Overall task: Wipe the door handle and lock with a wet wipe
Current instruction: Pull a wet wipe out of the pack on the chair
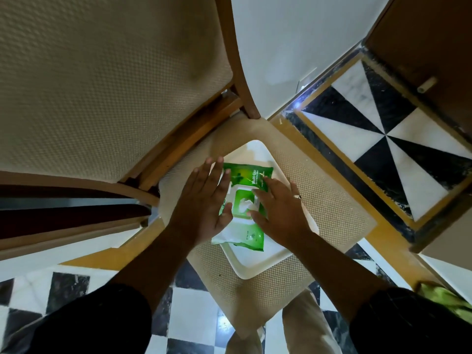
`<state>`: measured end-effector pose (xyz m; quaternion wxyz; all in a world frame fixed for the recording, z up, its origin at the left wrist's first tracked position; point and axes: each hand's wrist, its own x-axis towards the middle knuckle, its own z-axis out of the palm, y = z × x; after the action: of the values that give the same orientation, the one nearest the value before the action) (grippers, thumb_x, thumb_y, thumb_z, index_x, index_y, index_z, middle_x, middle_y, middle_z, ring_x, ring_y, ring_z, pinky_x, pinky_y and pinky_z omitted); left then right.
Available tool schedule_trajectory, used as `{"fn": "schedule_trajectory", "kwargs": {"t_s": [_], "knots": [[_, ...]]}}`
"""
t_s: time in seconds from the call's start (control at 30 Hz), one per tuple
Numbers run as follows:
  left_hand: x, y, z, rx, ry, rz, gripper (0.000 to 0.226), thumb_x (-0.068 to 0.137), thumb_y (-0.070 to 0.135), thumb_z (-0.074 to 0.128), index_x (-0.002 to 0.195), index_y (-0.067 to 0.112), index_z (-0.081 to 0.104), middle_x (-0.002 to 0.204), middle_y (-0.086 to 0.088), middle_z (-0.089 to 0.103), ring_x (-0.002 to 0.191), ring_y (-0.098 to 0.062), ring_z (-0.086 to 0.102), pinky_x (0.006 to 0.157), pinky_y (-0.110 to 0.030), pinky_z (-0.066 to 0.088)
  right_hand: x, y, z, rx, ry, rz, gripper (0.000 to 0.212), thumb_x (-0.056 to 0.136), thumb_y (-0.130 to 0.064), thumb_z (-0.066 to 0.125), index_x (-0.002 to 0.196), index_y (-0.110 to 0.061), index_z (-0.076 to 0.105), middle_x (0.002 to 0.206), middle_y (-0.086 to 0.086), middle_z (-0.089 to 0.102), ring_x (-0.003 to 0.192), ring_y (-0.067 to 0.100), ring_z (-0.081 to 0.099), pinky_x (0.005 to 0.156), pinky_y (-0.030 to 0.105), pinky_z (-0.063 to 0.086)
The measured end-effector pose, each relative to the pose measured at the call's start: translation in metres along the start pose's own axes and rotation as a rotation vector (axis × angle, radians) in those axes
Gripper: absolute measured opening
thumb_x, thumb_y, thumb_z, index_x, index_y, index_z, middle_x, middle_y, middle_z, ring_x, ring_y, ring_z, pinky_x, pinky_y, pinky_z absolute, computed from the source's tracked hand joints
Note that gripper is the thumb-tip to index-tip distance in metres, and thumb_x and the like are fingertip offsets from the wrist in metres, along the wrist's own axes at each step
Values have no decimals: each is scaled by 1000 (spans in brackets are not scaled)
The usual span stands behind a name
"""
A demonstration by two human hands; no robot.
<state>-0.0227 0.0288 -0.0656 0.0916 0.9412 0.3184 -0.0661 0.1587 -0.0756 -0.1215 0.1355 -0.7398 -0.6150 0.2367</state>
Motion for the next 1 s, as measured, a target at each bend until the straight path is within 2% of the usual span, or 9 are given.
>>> {"fn": "schedule_trajectory", "kwargs": {"t_s": [0.13,0.27,0.43,0.53,0.6,0.67,0.7,0.8,1.0], "knots": [[-3,5,4,-18,-1,-11,65,95,37,39,147,-2,39,160,-25,27,149,-42,23,121,-53,21,2,-15,4,-16,58,-21,17,77,-20,75,88,-8,75,116,18,65,106,42,58,90,53,46],[-5,15,12,-58,0,-29,61,98,36,39,147,-1,40,159,-24,30,149,-41,24,119,-54,26,4,-19,5,157,82,44,12,83,-11,66,89,-2,70,112,16,65,107,34,57,92,40,44],[-5,24,19,-108,-6,-58,62,98,38,40,147,0,40,159,-23,32,149,-40,25,118,-53,28,3,-10,-11,454,193,228,9,83,-6,65,79,-2,59,84,10,57,78,23,50,66,22,28],[-5,30,23,-143,-25,-79,64,98,40,38,149,1,37,159,-22,32,149,-39,25,119,-55,30,-1,2,-24,588,271,438,7,84,-8,67,80,-5,61,86,13,64,78,25,58,63,18,38],[-4,37,26,-150,-48,-97,65,99,42,36,149,0,35,159,-22,32,149,-39,25,118,-56,31,-3,9,-33,723,298,597,9,84,-14,65,77,-14,60,86,12,68,81,31,64,73,34,53],[-1,47,29,-150,-82,-117,66,100,43,36,151,2,32,161,-20,29,150,-39,21,120,-55,27,-5,17,-44,829,328,714,13,83,-19,64,72,-20,59,85,11,70,82,34,67,76,53,57],[0,52,32,-143,-109,-119,67,101,44,37,153,3,28,162,-19,26,151,-38,19,122,-53,23,-6,21,-48,850,337,738,12,82,-21,64,71,-20,59,82,8,71,80,31,68,74,56,57],[2,65,47,-108,-208,-129,73,101,49,35,157,7,13,166,-17,12,154,-35,7,126,-50,12,-14,29,-57,810,319,740,10,77,-25,66,72,-18,62,70,-1,70,67,21,66,68,54,59],[-3,75,64,-83,-291,-176,91,96,64,30,156,6,-4,167,-16,-5,154,-32,-9,126,-48,7,-28,44,-61,771,223,723,12,82,-26,67,75,-16,65,78,6,70,74,28,65,69,53,58]]}}
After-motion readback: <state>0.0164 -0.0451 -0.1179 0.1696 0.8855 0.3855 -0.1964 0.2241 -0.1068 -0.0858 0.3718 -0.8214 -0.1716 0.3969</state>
